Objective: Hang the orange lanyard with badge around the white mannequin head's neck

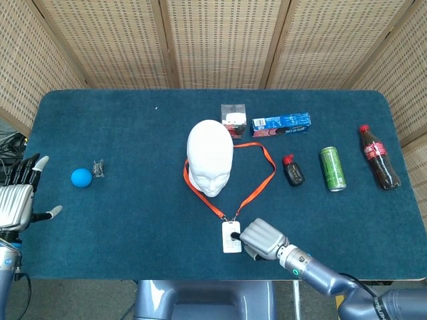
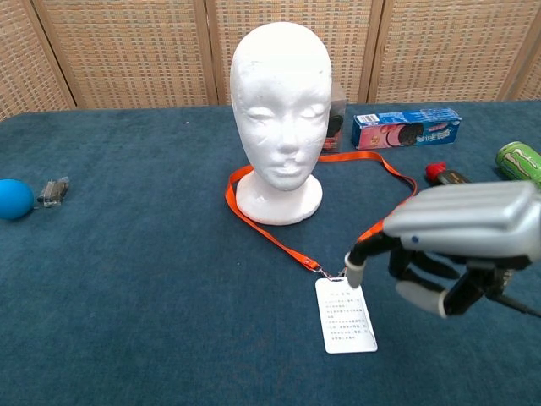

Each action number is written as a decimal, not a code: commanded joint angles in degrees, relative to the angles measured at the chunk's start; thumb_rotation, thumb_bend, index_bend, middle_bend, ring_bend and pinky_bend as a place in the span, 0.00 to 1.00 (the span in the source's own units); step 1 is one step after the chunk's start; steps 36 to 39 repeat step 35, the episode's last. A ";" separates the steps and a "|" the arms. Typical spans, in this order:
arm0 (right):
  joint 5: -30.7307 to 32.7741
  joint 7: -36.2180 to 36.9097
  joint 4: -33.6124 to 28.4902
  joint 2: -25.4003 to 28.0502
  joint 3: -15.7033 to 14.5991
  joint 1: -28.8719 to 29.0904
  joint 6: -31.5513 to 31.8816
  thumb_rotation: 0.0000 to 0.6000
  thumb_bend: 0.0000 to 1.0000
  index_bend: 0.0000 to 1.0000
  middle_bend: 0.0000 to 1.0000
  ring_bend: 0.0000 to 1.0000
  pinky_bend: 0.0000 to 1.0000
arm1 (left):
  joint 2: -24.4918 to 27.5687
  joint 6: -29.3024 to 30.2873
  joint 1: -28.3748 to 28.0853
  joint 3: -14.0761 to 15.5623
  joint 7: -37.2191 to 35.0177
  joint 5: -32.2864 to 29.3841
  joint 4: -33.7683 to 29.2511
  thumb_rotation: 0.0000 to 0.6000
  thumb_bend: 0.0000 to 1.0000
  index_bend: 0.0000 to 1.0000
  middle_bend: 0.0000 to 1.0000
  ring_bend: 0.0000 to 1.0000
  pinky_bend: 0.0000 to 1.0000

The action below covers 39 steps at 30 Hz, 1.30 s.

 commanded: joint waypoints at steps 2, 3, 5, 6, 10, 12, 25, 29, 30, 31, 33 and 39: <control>-11.83 11.06 1.43 9.43 -0.46 -6.80 12.69 1.00 0.82 0.31 0.81 0.74 0.86 | 0.29 0.74 0.71 0.51 0.00 0.91 -0.23 1.00 0.00 0.00 0.00 0.00 0.00; -12.95 12.93 2.77 10.27 -0.61 -7.96 14.81 1.00 0.81 0.30 0.81 0.74 0.86 | 0.34 1.00 0.95 0.70 0.07 1.20 -0.28 1.00 0.00 0.00 0.00 0.00 0.00; -14.59 16.97 6.54 11.28 -0.63 -10.63 19.55 1.00 0.80 0.27 0.78 0.71 0.85 | 0.44 1.74 1.60 1.19 0.29 1.86 -0.34 1.00 0.00 0.00 0.00 0.00 0.00; -14.81 18.24 8.28 11.45 -0.50 -11.88 21.65 1.00 0.78 0.25 0.75 0.68 0.84 | 0.48 2.13 1.96 1.43 0.34 2.14 -0.41 1.00 0.00 0.00 0.00 0.00 0.00; -13.93 21.84 15.51 10.49 0.65 -17.83 30.83 1.00 0.34 0.10 0.36 0.30 0.42 | 0.75 4.54 4.07 2.56 -0.09 3.45 -0.50 1.00 0.00 0.00 0.00 0.00 0.00; -13.05 22.18 18.32 9.63 1.31 -20.20 34.06 1.00 0.10 0.03 0.13 0.08 0.16 | 0.87 5.54 5.03 3.13 -0.54 4.18 -0.18 1.00 0.00 0.00 0.00 0.00 0.00; -11.37 20.33 30.57 3.14 2.65 -30.79 44.51 1.00 0.00 0.00 0.00 0.00 0.00 | 1.15 8.80 8.82 5.02 -3.96 7.67 2.24 1.00 0.00 0.00 0.00 0.00 0.00; -11.17 20.91 30.97 2.92 3.15 -31.33 44.51 1.00 0.00 0.00 0.00 0.00 0.00 | 1.38 8.74 8.92 4.92 -4.37 7.94 2.17 1.00 0.00 0.00 0.00 0.00 0.00; -11.18 21.12 30.95 2.95 3.36 -31.52 44.62 1.00 0.00 0.00 0.00 0.00 0.00 | 1.46 8.71 8.93 4.81 -4.50 7.98 2.15 1.00 0.00 0.00 0.00 0.00 0.00; -11.24 21.17 30.95 2.96 3.46 -31.65 44.70 1.00 0.00 0.00 0.00 0.00 0.00 | 1.51 8.68 8.92 4.73 -4.57 7.99 2.13 1.00 0.00 0.00 0.00 0.00 0.00; -11.52 21.26 30.76 2.99 3.81 -31.98 44.88 1.00 0.00 0.00 0.00 0.00 0.00 | 1.68 8.53 8.87 4.52 -4.70 8.11 2.13 1.00 0.00 0.00 0.00 0.00 0.00; -11.77 21.29 30.56 2.84 4.11 -32.25 44.91 1.00 0.00 0.00 0.00 0.00 0.00 | 1.69 8.26 8.83 4.45 -4.65 8.22 2.24 1.00 0.00 0.00 0.00 0.00 0.00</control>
